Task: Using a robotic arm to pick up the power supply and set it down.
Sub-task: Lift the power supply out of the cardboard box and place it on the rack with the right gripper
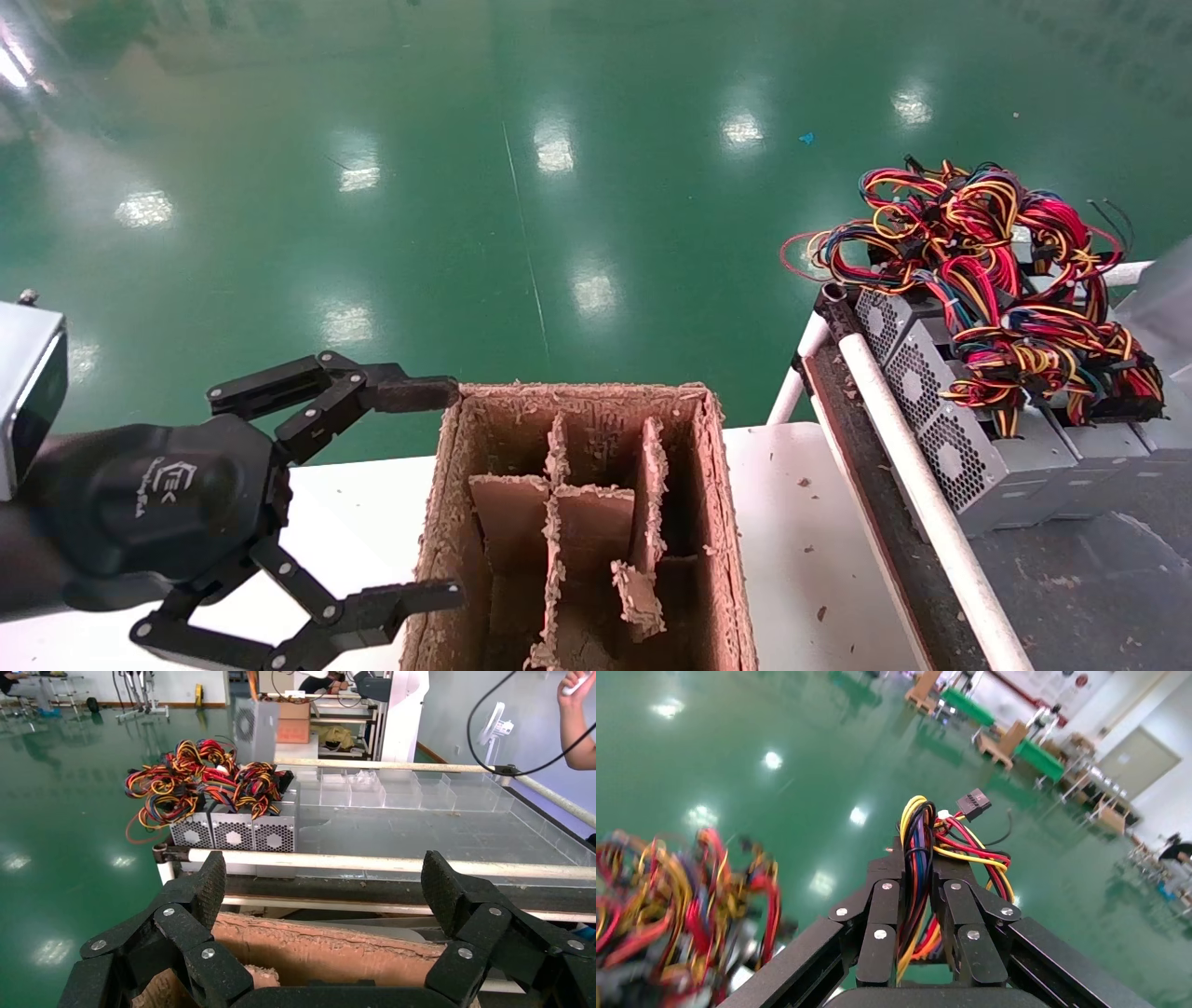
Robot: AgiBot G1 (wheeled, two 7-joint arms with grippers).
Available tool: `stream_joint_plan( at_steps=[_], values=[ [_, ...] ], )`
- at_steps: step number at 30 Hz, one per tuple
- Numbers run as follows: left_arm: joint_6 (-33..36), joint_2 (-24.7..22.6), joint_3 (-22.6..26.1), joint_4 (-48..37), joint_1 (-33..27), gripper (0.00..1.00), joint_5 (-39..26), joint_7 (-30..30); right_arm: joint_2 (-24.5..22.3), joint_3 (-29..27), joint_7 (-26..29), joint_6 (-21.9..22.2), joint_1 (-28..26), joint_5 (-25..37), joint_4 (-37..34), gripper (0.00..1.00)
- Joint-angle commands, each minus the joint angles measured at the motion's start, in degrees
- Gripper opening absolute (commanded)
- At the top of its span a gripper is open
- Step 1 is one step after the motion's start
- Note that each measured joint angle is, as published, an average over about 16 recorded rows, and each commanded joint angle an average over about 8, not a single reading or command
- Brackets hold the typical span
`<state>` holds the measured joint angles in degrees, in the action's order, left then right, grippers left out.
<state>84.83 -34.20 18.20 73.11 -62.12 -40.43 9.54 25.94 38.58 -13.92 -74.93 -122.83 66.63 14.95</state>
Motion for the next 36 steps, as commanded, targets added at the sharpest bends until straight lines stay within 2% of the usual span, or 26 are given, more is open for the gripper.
stream_joint_plan(
  at_steps=[1,8,14,22,27,31,36],
  values=[
    [0.0,0.0,0.0,0.0,0.0,1.00,0.0,0.0,-1.4,-0.2,-1.4,-1.1,1.2,-0.4,-1.0,0.00],
    [0.0,0.0,0.0,0.0,0.0,1.00,0.0,0.0,-6.7,-1.2,-3.5,-5.8,4.5,-2.8,-0.1,0.00],
    [0.0,0.0,0.0,0.0,0.0,1.00,0.0,0.0,-10.9,-2.2,-2.1,-8.9,6.2,-5.2,3.9,0.00],
    [0.0,0.0,0.0,0.0,0.0,1.00,0.0,0.0,-15.0,-2.0,5.8,-12.0,9.2,-7.7,11.7,0.00],
    [0.0,0.0,0.1,0.0,0.0,1.00,0.0,0.0,-17.4,-1.5,11.1,-13.1,11.7,-9.9,19.4,0.00],
    [0.0,0.0,0.1,0.0,0.0,1.00,0.0,0.0,-19.9,-0.9,14.9,-12.6,14.1,-12.8,26.2,0.00],
    [0.0,0.0,0.1,0.0,0.0,1.00,0.0,0.0,-23.5,0.4,18.6,-10.0,17.3,-17.5,34.2,0.00]
  ],
)
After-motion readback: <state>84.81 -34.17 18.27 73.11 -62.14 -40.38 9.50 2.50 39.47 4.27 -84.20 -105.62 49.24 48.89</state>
